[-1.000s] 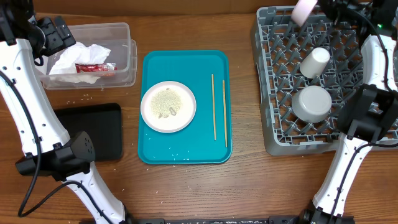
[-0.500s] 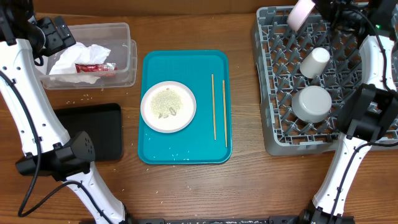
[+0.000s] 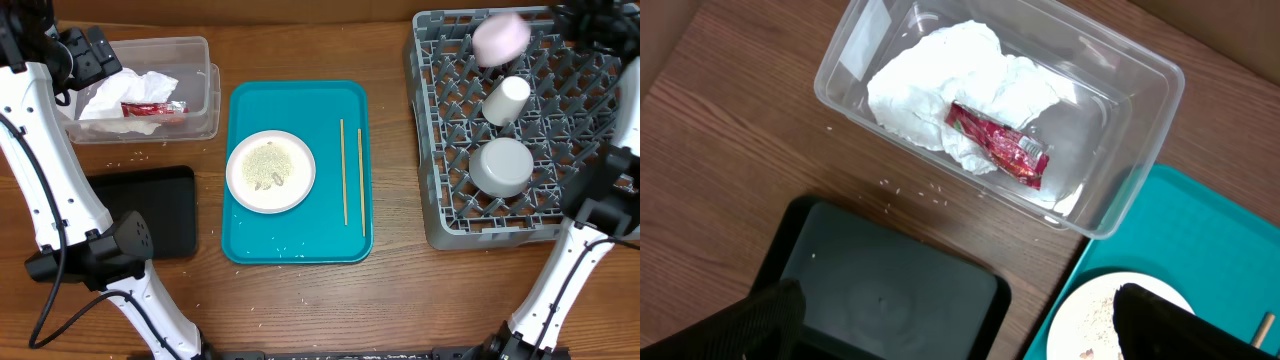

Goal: Sort waste into correct bins and load items into the dishwasher
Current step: 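Lift the pink bowl and carry it to the rack's back corner, then lower the pink bowl upside down onto the rack and release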

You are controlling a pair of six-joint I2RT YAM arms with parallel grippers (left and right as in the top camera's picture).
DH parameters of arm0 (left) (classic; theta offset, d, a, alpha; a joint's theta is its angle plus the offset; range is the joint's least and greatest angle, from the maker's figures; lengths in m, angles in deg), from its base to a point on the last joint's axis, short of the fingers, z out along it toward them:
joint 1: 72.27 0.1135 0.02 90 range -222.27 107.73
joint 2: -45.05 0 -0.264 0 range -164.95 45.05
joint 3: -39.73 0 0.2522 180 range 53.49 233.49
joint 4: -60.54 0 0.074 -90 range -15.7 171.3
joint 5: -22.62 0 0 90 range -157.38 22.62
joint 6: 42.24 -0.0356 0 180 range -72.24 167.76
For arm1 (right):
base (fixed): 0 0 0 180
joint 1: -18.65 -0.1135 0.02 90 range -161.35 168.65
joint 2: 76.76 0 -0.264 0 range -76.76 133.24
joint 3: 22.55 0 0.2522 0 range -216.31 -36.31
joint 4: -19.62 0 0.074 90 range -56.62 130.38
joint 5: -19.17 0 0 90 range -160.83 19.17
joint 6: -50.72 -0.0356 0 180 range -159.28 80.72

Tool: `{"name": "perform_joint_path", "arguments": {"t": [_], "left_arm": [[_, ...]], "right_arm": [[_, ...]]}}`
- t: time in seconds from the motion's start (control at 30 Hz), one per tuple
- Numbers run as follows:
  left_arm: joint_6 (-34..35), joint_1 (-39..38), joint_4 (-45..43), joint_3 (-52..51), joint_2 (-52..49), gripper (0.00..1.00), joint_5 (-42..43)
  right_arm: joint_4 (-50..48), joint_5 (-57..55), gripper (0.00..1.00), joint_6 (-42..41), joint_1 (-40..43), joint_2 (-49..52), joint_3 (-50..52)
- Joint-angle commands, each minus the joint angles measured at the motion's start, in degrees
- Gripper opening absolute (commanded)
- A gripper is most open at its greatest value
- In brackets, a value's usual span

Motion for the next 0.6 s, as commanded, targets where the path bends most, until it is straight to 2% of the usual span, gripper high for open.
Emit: {"name": "perform_joint_path", "arguments": {"t": [0.0, 0.2, 0.4, 0.57], "left_arm": [[-1.3, 0.2, -0.1, -0.1, 0.5, 1.0, -0.3], [-1.3, 0.2, -0.1, -0.1, 0.5, 1.0, -0.3], [-1.3, 0.2, -0.1, -0.1, 0.5, 1.0, -0.3], [-1.3, 0.2, 0.0, -0.1, 0.5, 1.0, -0.3]], "right_arm": [[6.0, -5.2, 0.32, 2.5, 3.0, -5.1, -4.5], [12.1, -10.9, 0.27, 8.9, 3.3, -10.3, -5.6], [15.1, -20.7, 0.25, 16.5, -2.5, -12.4, -5.6], [16.3, -40.6, 0.2, 24.1, -11.4, -11.8, -5.5]]}}
